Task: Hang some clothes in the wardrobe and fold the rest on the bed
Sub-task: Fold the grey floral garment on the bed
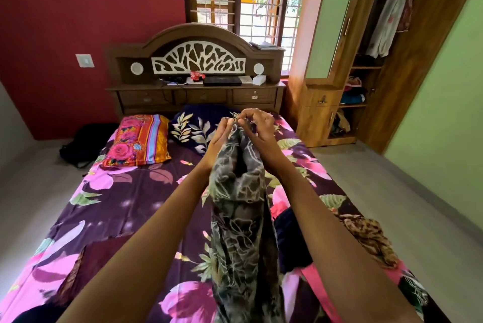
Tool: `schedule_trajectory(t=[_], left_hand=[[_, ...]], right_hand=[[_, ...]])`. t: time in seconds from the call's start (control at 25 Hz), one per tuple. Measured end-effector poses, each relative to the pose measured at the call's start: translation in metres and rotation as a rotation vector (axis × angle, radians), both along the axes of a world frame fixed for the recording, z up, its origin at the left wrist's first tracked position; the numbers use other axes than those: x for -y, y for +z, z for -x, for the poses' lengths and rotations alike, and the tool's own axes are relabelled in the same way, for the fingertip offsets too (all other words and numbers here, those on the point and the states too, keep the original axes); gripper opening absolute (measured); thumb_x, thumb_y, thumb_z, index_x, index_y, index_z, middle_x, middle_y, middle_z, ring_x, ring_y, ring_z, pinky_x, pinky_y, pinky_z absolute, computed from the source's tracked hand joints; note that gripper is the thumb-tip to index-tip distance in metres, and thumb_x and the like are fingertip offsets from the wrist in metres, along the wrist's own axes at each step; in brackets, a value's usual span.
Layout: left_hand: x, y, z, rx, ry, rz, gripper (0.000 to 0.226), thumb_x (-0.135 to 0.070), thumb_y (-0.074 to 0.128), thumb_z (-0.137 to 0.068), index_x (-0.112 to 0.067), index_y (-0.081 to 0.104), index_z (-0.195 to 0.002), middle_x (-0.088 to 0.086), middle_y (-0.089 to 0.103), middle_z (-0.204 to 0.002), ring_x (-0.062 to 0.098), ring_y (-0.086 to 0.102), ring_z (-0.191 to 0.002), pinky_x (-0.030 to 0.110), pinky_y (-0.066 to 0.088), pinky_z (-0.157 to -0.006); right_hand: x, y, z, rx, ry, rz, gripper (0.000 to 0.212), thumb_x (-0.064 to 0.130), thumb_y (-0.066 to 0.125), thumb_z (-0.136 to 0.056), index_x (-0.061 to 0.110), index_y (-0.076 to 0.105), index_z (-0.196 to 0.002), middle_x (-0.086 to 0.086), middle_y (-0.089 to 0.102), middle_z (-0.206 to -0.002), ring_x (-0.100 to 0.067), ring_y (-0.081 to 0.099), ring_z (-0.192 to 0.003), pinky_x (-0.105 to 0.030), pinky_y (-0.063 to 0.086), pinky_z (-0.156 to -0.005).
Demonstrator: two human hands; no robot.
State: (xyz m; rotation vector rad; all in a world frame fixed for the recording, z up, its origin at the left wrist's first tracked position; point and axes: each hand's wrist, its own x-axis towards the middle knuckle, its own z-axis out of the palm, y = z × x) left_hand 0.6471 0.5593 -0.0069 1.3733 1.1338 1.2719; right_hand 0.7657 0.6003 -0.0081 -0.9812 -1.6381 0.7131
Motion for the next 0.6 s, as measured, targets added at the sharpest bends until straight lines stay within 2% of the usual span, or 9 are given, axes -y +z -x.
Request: schedule_trajectory(t=[0.04, 0.12, 0.16, 0.24, 0.32, 0.4, 0.44, 0.52, 0.6], left_hand=[[-0.004, 0.007, -0.005, 0.014, -0.037, -0.068, 0.030, -0.007, 0.025, -0.103, -0.015, 0.040, -0.078, -0.002, 0.037, -0.079, -0.001, 0.046, -0.068, 0.016, 0.040, -0.069], [-0.027, -0.008, -0.001, 0.062, -0.072, -0.167, 0.018, -0.016, 0.030, -0.103, -0.016, 0.040, -0.088, -0.003, 0.040, -0.083, 0.000, 0.046, -0.072, 0.019, 0.040, -0.076], [-0.033, -0.010, 0.000, 0.027, -0.010, -0.156, 0.014, -0.019, 0.033, -0.103, -0.015, 0.040, -0.091, -0.002, 0.041, -0.084, 0.004, 0.045, -0.074, 0.025, 0.040, -0.078], [-0.041, -0.013, 0.002, 0.028, 0.107, -0.227, 0.009, -0.018, 0.038, -0.101, -0.011, 0.039, -0.096, 0.002, 0.043, -0.087, 0.011, 0.044, -0.079, 0.032, 0.038, -0.081], [-0.043, -0.015, 0.006, 0.076, 0.142, -0.271, 0.006, -0.016, 0.042, -0.100, -0.012, 0.038, -0.100, 0.008, 0.044, -0.092, 0.015, 0.046, -0.083, 0.033, 0.040, -0.081], [-0.043, -0.013, 0.009, 0.139, 0.081, -0.252, 0.010, -0.017, 0.047, -0.098, -0.019, 0.040, -0.104, 0.006, 0.050, -0.094, 0.015, 0.052, -0.085, 0.031, 0.044, -0.079], [-0.045, -0.013, 0.011, 0.098, 0.037, -0.272, 0.014, -0.021, 0.052, -0.096, -0.021, 0.044, -0.108, 0.001, 0.055, -0.096, 0.012, 0.056, -0.088, 0.030, 0.045, -0.082], [-0.043, -0.008, 0.012, -0.137, -0.076, -0.358, 0.021, -0.027, 0.060, -0.090, -0.018, 0.061, -0.109, -0.007, 0.065, -0.096, 0.007, 0.062, -0.092, 0.030, 0.045, -0.089], [-0.039, -0.006, 0.009, -0.288, -0.150, -0.374, 0.013, -0.022, 0.064, -0.088, -0.012, 0.070, -0.092, 0.000, 0.070, -0.083, 0.008, 0.066, -0.079, 0.027, 0.050, -0.077]], right_hand=[[-0.003, -0.004, -0.004, 0.064, -0.026, -0.070, 0.014, 0.036, 0.058, -0.092, 0.034, 0.050, -0.104, 0.006, 0.051, -0.114, -0.015, 0.042, -0.116, -0.022, 0.035, -0.098], [-0.003, -0.001, -0.010, 0.029, -0.038, -0.002, 0.026, 0.033, 0.065, -0.088, 0.038, 0.045, -0.105, -0.001, 0.049, -0.122, -0.015, 0.042, -0.119, -0.019, 0.037, -0.094], [-0.002, -0.001, -0.013, -0.035, -0.008, 0.034, 0.023, 0.028, 0.064, -0.090, 0.035, 0.047, -0.104, -0.001, 0.051, -0.119, -0.011, 0.047, -0.114, -0.020, 0.040, -0.091], [-0.001, 0.004, -0.025, -0.108, 0.069, 0.025, 0.003, 0.024, 0.055, -0.095, 0.025, 0.057, -0.093, 0.004, 0.058, -0.100, -0.001, 0.055, -0.096, -0.018, 0.043, -0.083], [0.003, 0.009, -0.035, 0.003, 0.163, 0.017, 0.028, 0.038, 0.048, -0.092, 0.021, 0.065, -0.077, 0.008, 0.060, -0.092, -0.004, 0.055, -0.099, -0.019, 0.040, -0.087], [0.000, 0.009, -0.040, 0.242, 0.163, 0.055, 0.042, 0.051, 0.048, -0.086, 0.016, 0.070, -0.078, 0.010, 0.060, -0.098, -0.008, 0.050, -0.111, -0.019, 0.036, -0.095], [-0.001, 0.007, -0.041, 0.330, 0.162, 0.063, 0.043, 0.054, 0.051, -0.084, 0.017, 0.072, -0.084, 0.010, 0.060, -0.102, -0.008, 0.049, -0.114, -0.020, 0.036, -0.096], [-0.003, 0.004, -0.039, 0.424, 0.169, 0.061, 0.039, 0.057, 0.060, -0.080, 0.025, 0.071, -0.099, 0.006, 0.059, -0.114, -0.008, 0.051, -0.116, -0.022, 0.041, -0.093], [0.001, 0.005, -0.037, 0.459, 0.221, 0.081, 0.037, 0.047, 0.068, -0.080, 0.021, 0.068, -0.106, 0.009, 0.057, -0.117, -0.005, 0.053, -0.112, -0.017, 0.042, -0.087]])
